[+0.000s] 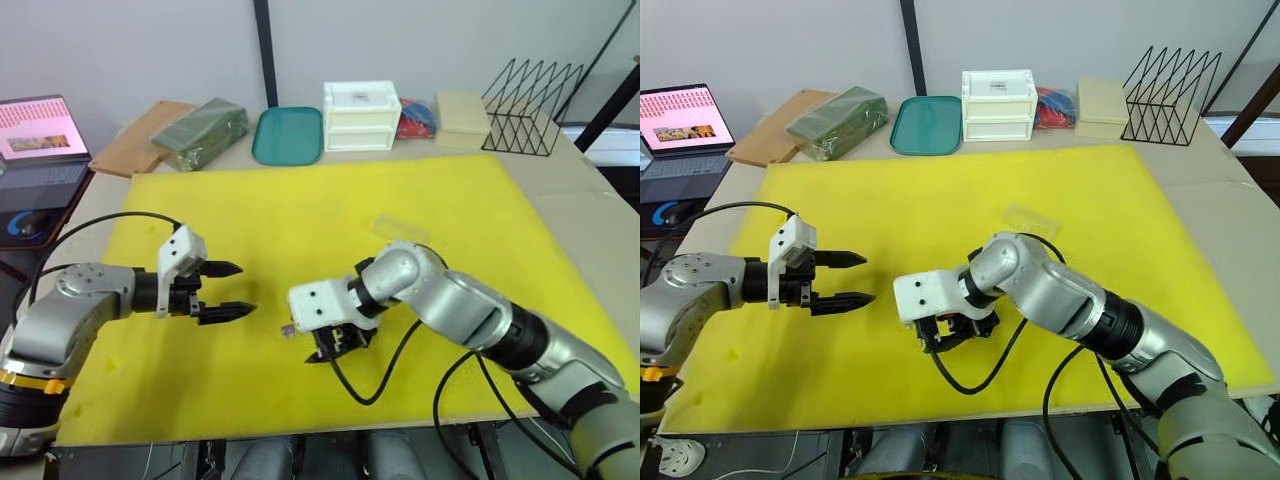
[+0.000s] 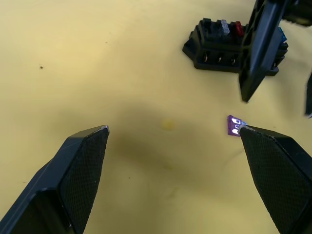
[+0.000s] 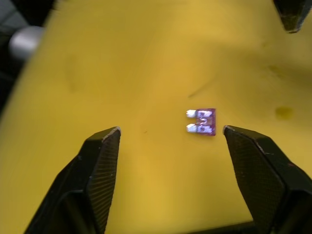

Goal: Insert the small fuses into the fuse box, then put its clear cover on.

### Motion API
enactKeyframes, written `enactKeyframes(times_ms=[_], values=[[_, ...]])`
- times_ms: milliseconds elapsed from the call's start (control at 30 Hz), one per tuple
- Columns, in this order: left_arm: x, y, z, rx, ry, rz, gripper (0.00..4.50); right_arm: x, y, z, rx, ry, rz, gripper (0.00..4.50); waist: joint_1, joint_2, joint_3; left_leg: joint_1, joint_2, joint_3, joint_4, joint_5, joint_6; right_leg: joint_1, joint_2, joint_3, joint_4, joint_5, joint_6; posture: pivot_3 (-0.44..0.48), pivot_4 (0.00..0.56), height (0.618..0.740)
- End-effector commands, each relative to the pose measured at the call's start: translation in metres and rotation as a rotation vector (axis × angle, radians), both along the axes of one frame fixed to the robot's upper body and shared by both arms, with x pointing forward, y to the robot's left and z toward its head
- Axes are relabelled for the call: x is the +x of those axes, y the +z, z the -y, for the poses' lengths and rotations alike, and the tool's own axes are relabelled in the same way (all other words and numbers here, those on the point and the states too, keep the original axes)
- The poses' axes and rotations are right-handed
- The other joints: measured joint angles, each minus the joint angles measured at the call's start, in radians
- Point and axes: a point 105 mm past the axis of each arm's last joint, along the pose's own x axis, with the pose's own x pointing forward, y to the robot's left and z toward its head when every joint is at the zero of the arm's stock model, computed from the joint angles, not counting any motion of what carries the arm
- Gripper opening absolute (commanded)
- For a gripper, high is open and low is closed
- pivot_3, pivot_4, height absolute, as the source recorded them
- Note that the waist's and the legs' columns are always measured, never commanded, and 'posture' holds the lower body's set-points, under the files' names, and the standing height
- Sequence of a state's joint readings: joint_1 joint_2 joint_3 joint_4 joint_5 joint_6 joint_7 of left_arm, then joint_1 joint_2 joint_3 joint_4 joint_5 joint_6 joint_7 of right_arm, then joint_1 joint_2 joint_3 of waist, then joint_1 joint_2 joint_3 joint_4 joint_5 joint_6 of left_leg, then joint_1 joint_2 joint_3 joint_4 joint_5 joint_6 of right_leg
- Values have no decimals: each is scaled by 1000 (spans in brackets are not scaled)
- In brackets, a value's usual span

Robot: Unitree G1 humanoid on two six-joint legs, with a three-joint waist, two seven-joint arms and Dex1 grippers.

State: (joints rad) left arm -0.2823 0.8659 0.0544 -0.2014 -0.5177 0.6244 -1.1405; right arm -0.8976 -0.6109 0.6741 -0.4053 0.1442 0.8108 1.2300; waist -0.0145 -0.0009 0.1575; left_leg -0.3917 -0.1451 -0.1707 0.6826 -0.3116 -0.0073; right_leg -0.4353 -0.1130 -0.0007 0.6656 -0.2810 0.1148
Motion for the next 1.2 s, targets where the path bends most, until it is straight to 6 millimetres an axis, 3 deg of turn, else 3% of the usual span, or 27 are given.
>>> enactKeyframes(times_ms=[33, 267, 467, 633, 800, 967, 1133, 1200], values=[[-4, 10, -1, 8, -21, 28, 4500, 7, 36, 9, 91, -25, 10, 3381, 0, 0, 0, 0, 0, 0, 0, 0, 0, 0, 0, 0, 0, 0, 0, 0, 150, 740], [-42, -1, -1, -85, -72, -174, 4500, 13, 77, 53, 201, -133, -37, 3381, 1, 0, 0, 0, 0, 0, -1, 0, 0, 0, 0, 0, -1, 0, 0, 0, 150, 740], [-70, -11, 3, -228, -42, -383, 4500, 11, 84, 92, 243, -219, -43, 3381, 6, 0, 0, 0, 0, 0, -1, 0, 0, 1, -1, 0, -1, 0, 0, 0, 150, 740], [-70, -27, 6, -339, 62, -575, 4500, 5, 71, 112, 224, -285, -56, 3381, 10, 0, 0, 1, 0, 1, 0, 0, 1, 2, -1, 0, -1, 0, 0, 0, 150, 740], [-65, -45, 17, -454, 135, -819, 4500, 0, 69, 108, 249, -310, -61, 3381, 7, 0, 0, 1, 0, 1, 0, -1, 1, 2, -1, 0, -1, 0, 0, 0, 150, 740], [-47, -53, 19, -517, 220, -916, 4500, 1, 69, 106, 249, -323, -51, 3381, 17, 0, 0, 2, 0, 1, 1, -1, 1, 3, -1, 0, -1, 0, 0, 0, 150, 740], [-44, -56, 21, -529, 242, -954, 2904, 2, 68, 105, 240, -333, -41, 3405, 28, 0, 0, 2, 0, 1, 1, 0, 1, 4, -1, 0, -1, 0, 0, 0, 150, 740], [-44, -57, 24, -537, 235, -974, 2904, 4, 69, 105, 242, -335, -40, 3405, 27, 0, 0, 2, 0, 1, 1, 0, 1, 4, -1, 0, -1, 0, 0, 0, 150, 740]])
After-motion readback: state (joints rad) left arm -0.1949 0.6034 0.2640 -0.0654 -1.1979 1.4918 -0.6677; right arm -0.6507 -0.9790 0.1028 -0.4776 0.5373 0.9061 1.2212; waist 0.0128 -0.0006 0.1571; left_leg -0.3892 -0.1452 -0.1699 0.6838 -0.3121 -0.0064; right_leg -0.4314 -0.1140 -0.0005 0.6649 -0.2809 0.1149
